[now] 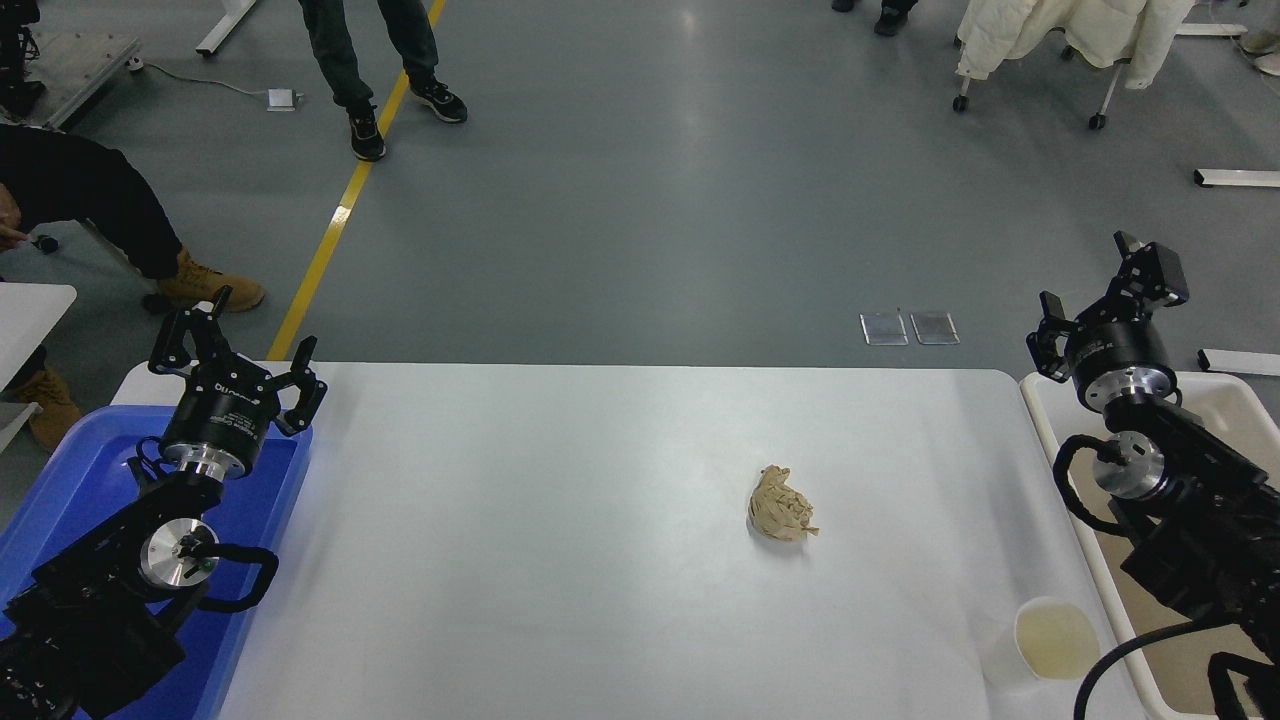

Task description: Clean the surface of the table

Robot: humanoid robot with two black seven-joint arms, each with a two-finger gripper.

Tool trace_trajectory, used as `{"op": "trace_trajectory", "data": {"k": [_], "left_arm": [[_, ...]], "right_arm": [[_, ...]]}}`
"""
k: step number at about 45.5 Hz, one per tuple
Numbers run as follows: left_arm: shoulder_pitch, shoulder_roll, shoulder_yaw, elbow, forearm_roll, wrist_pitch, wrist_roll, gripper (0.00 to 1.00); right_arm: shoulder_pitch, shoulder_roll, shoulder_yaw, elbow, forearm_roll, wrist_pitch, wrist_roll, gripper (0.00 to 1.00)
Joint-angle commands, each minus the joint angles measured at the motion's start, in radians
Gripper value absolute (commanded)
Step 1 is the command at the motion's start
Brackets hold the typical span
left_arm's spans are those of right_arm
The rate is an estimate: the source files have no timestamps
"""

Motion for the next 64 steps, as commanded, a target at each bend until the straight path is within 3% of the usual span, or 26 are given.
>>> {"op": "trace_trajectory", "data": {"k": [1, 43, 64], "left_arm": [[0.0, 0.0, 0.0, 0.0, 0.001, 0.0, 0.0, 1.0], [0.0, 0.0, 0.0, 0.0, 0.001, 0.002, 0.0, 1.0], [0.0, 0.0, 0.0, 0.0, 0.0, 0.0, 0.0, 1.0]], "right_arm": [[-0.002, 0.004, -0.001, 0.0, 0.0, 0.0, 0.0, 0.99], [-0.011, -0.036, -0.02, -0.005, -0.021, 0.001, 0.0, 0.99], [0.003, -0.175, -0.268, 0.06, -0.02, 0.004, 0.0, 0.99]]}}
